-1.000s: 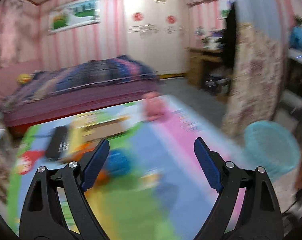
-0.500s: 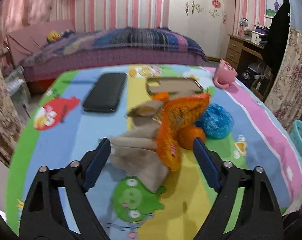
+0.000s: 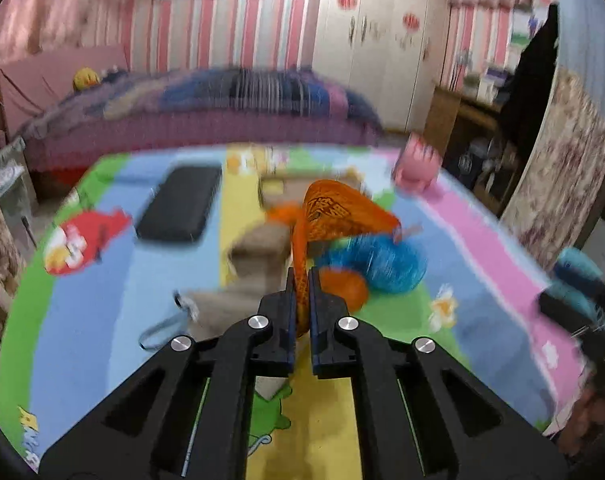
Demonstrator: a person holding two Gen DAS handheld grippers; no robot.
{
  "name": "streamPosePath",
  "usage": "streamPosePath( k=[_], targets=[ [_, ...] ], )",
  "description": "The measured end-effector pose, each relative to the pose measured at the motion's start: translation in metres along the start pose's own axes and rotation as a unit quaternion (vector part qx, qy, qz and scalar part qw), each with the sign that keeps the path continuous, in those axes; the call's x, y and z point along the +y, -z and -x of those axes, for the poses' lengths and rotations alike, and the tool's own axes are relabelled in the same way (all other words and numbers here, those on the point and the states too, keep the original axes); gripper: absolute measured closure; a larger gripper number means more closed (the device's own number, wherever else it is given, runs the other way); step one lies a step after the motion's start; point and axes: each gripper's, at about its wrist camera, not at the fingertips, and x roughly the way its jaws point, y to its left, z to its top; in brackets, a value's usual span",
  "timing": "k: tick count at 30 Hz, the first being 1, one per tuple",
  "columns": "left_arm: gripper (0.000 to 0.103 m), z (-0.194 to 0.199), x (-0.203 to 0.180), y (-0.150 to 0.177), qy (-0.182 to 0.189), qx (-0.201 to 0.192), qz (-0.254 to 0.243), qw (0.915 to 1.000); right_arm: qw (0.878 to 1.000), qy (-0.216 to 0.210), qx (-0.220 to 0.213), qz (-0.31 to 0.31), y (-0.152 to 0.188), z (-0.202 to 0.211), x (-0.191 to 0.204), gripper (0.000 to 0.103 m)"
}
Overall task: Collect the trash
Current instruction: 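Return the left tool to the bed and grasp the orange snack wrapper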
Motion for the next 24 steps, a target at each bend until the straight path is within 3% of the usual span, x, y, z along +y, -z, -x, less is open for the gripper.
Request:
streamPosePath(
  k=[2,5,9,13,14,18,24],
  targets=[
    [0.1,0.019,0.003,-0.006,-0.011,-0.036,0.002,0.9993,1.0,-0.003,0.002,0.008,0.001,-0.003,0.006,0.017],
    [0.1,0.034,0.017,-0.01,-0.029,-0.054,0.026,0.9978,1.0,-0.012,0.007,0.017,0.0,-0.011,0.017,0.017],
    [0.1,0.04,0.042,-0.007,-0.053,-0.037,0.053,0.9965,0.999,-0.027,0.016,0.031,-0.007,-0.03,0.042,0.017],
    [0.1,0.045,0.064,-0.001,-0.062,-0.028,0.076,0.9948,0.998,-0.053,0.031,0.004,-0.009,-0.052,0.059,0.018],
    [0.1,0.045,0.069,-0.001,-0.068,-0.028,0.079,0.9942,0.997,-0.064,0.039,-0.004,-0.01,-0.062,0.065,0.021],
    [0.1,0.043,0.08,0.002,-0.074,-0.021,0.089,0.9931,0.995,-0.074,0.066,0.009,-0.011,-0.09,0.083,0.05],
    [0.1,0.04,0.078,0.003,-0.07,-0.014,0.088,0.9936,0.992,-0.053,0.112,-0.006,-0.008,-0.128,0.091,0.06]
  ],
)
